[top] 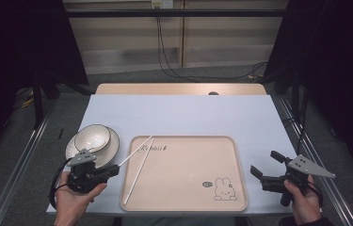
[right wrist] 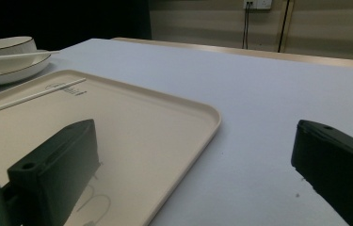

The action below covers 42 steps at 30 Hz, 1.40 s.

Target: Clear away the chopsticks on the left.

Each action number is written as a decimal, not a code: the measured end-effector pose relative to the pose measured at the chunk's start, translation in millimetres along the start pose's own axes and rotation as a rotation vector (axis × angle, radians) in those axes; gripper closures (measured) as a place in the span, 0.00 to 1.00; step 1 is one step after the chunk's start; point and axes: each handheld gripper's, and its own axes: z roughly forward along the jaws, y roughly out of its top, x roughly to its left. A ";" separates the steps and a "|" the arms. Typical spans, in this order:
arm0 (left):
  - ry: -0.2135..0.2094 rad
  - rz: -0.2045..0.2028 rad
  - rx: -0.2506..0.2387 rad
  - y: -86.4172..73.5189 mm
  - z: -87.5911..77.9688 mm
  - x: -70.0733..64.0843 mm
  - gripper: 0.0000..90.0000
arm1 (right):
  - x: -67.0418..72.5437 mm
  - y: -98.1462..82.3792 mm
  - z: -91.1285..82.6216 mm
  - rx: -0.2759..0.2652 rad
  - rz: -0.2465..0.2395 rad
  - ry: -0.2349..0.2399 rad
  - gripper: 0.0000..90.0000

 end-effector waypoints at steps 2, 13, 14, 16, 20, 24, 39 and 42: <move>0.028 -0.016 0.015 0.1 9.4 -0.1 0.94 | 0.4 0.1 1.3 -0.004 0.016 -0.002 0.01; 0.081 -0.063 0.028 5.7 35.0 -29.2 0.94 | 0.6 -0.2 -0.3 0.007 0.001 0.004 0.01; 0.086 -0.065 0.035 5.8 35.9 -31.3 0.94 | 1.1 -0.3 0.2 0.006 0.008 0.004 0.01; 0.104 -0.081 0.047 5.4 39.8 -32.2 0.94 | 0.6 -0.6 0.6 0.008 0.008 0.004 0.01; 0.118 -0.100 0.083 4.4 47.8 -31.8 0.94 | 0.3 -0.6 1.0 0.013 -0.001 0.006 0.01; 0.142 -0.128 0.116 5.2 54.6 -36.2 0.94 | 0.4 -0.9 1.2 0.020 0.003 0.004 0.01; 0.138 -0.140 0.194 -0.6 80.1 -49.1 0.93 | 0.5 -1.1 2.7 0.021 -0.008 0.014 0.01; 0.132 -0.137 0.203 -0.9 80.9 -49.4 0.93 | 0.5 -1.0 2.7 0.021 -0.010 0.015 0.01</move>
